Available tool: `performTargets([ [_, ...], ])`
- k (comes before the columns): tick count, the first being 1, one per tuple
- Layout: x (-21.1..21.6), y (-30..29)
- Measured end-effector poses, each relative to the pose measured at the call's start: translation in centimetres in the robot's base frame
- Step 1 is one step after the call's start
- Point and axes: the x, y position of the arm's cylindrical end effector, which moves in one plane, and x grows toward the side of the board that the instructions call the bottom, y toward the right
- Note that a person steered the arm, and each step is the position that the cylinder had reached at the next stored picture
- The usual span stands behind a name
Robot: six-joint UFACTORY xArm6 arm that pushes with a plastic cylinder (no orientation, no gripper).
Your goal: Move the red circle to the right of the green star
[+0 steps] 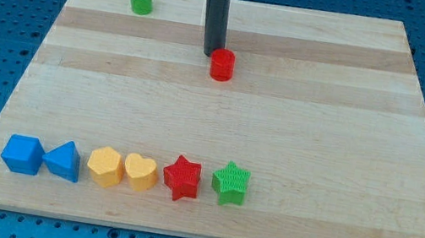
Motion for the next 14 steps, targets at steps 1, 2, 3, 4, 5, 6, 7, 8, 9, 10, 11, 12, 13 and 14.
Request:
performTargets([
  [1,2.4,0.3],
  [2,4.7,1.2],
  [3,6.2,2.9],
  [4,8.2,4.8],
  [5,9.5,6.5],
  [6,9.5,8.3],
  [7,9.5,9.6],
  [8,9.5,10.8],
  [9,9.5,12.1],
  [10,9.5,13.0],
  [11,10.5,13.3],
  [12,12.8,13.3],
  [13,15.0,13.3],
  [14,16.6,13.3],
])
